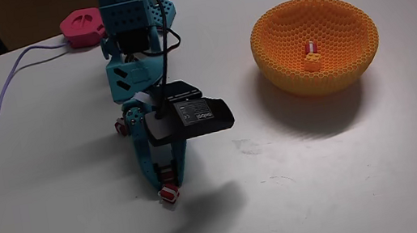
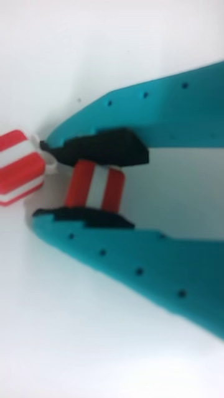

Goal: Place cube pieces into the yellow basket

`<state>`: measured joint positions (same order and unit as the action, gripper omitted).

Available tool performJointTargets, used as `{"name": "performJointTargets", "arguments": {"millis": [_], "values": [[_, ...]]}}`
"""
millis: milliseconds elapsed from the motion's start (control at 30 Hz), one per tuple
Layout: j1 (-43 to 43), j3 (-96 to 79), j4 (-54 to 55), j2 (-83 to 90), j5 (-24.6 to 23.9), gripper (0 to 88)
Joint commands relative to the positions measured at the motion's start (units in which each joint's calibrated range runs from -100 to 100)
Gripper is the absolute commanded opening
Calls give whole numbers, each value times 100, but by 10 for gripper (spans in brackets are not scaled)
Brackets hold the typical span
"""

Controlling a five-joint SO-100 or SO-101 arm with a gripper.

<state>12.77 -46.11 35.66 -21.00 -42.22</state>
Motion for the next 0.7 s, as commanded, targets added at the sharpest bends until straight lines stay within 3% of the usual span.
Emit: {"name": "performJointTargets", "arguments": {"millis": [0,167,433,600,667], "values": [[84,71,378,169,78,0],[-102,-199,213,1229,127,0],[-1808,148,-3184,3672,-298,0],[-3355,745,-4392,4089,-918,0],[-3765,1573,-5521,4070,-972,0]]}}
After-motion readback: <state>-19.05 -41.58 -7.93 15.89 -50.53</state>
